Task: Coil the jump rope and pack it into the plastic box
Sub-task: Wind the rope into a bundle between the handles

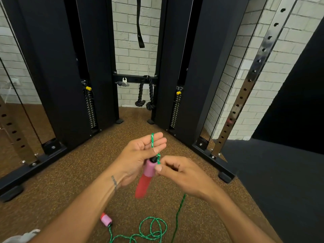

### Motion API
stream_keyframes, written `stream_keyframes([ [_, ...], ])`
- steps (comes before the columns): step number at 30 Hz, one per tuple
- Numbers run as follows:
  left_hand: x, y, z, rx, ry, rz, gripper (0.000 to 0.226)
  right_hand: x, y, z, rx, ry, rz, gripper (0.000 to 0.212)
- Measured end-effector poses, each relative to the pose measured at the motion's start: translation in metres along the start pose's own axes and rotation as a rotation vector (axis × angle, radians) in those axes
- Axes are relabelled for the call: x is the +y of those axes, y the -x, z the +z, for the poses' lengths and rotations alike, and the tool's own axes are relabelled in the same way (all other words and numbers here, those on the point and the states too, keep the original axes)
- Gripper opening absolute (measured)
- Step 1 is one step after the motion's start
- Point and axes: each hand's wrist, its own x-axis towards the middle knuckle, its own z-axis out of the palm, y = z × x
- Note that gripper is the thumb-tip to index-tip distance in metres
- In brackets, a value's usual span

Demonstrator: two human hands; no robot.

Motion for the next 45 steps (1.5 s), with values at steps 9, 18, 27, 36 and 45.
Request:
stream_keyframes([
  [9,-0.008,0.01,0.012,-0.345,-0.35,-0.153,0.034,0.0,-0.004,-0.02,0.28,-0.25,-0.047,0.024],
  [18,-0.004,0.006,0.013,-0.263,-0.288,-0.112,0.031,0.002,-0.004,-0.025,0.163,-0.552,0.047,0.024],
  [27,0.005,0.01,0.021,-0.373,-0.345,-0.127,0.033,0.01,-0.006,-0.025,0.221,-0.747,0.13,0.023],
  [36,0.004,0.01,0.015,-0.15,0.107,-0.002,0.028,0.015,-0.009,-0.003,0.135,-0.534,0.244,0.021],
  [45,0.005,0.004,0.011,0.017,-0.016,0.075,0.03,0.008,-0.003,0.009,0.059,0.07,0.056,0.029],
])
